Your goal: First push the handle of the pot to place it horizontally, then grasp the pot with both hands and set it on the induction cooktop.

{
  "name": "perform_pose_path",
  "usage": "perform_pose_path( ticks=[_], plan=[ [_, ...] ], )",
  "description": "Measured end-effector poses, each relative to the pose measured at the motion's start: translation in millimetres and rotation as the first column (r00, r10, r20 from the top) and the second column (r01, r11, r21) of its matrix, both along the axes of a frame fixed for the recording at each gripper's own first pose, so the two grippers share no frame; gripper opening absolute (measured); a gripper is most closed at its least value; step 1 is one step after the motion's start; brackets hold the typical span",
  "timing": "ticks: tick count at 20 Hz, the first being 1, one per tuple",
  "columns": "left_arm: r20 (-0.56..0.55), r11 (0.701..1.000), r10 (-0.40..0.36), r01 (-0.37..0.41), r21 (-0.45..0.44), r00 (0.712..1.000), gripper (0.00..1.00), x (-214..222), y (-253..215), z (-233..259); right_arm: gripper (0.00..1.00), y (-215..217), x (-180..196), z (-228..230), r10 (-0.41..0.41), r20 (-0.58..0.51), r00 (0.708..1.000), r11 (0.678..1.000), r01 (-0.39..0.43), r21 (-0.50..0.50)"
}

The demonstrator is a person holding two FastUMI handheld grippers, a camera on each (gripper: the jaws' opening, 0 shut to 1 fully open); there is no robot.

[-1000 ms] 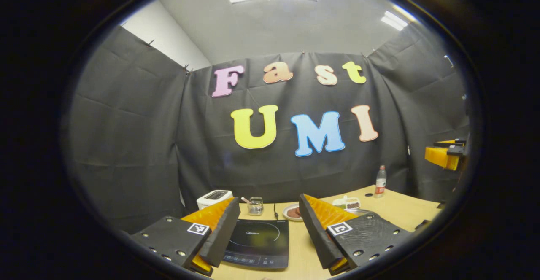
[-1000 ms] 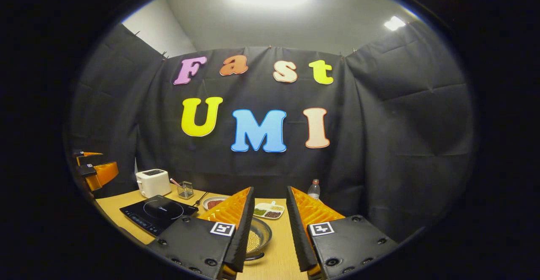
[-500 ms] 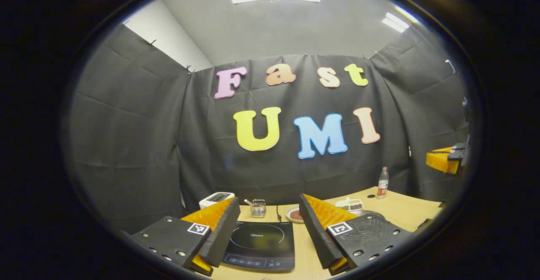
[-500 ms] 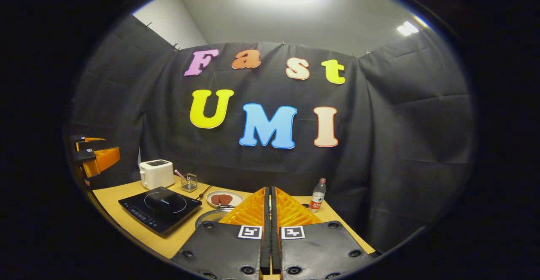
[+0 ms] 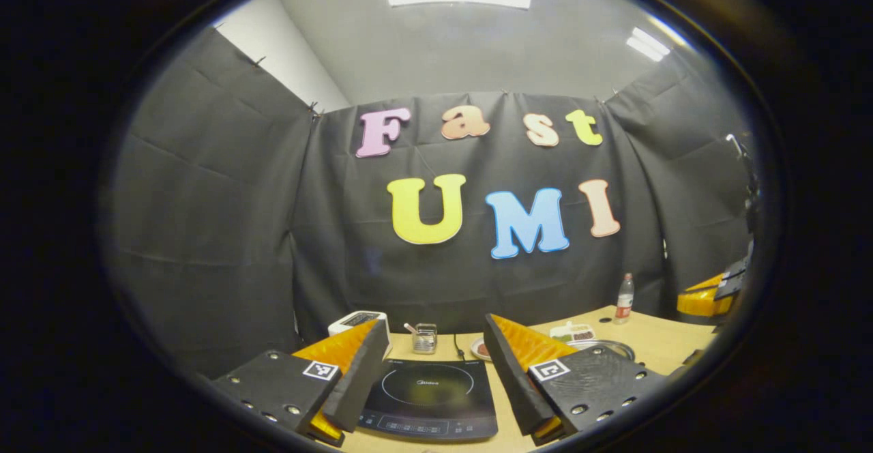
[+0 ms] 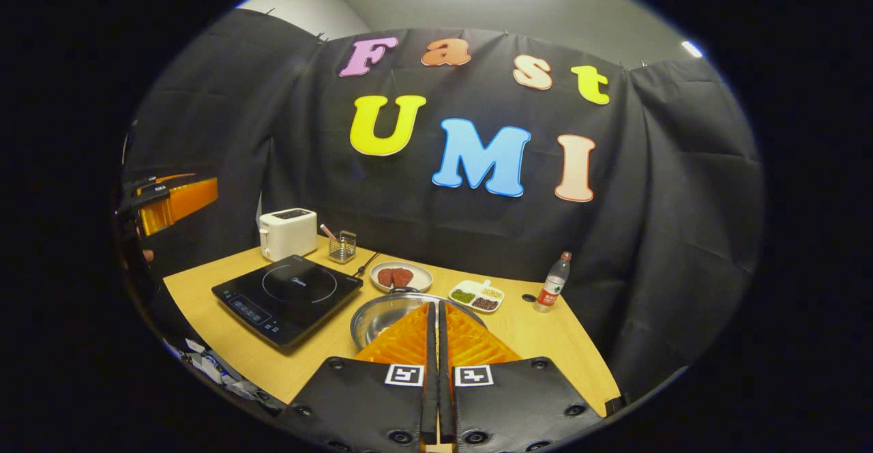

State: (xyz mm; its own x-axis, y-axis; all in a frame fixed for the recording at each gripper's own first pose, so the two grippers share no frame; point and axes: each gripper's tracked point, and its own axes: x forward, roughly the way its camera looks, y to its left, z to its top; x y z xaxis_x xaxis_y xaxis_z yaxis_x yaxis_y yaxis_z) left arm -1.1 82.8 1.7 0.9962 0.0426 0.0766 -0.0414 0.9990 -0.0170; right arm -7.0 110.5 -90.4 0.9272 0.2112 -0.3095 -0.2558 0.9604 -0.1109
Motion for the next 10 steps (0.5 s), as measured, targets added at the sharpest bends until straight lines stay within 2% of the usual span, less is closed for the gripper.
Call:
perform_pose_path(
  ticks=[3,4,5,10],
  plan=[
    [0.000,1.000,0.002,-0.002,-0.021,1.000,0.86,8,3,0,0.00,15,-6,-23,0.055,-0.068,0.996,0.998,-0.057,-0.018],
    [0.000,1.000,0.005,-0.005,-0.013,1.000,0.83,11,4,-1,0.02,21,-6,-32,0.079,-0.097,0.992,0.997,-0.081,-0.014],
    [0.001,1.000,0.010,-0.010,-0.006,1.000,0.86,14,4,-1,0.02,25,-7,-41,0.104,-0.125,0.987,0.994,-0.106,-0.010],
    [-0.012,0.998,0.061,-0.061,0.008,0.998,0.86,26,1,-4,0.02,29,3,-85,0.185,-0.227,0.956,0.979,-0.199,-0.037]
  ],
)
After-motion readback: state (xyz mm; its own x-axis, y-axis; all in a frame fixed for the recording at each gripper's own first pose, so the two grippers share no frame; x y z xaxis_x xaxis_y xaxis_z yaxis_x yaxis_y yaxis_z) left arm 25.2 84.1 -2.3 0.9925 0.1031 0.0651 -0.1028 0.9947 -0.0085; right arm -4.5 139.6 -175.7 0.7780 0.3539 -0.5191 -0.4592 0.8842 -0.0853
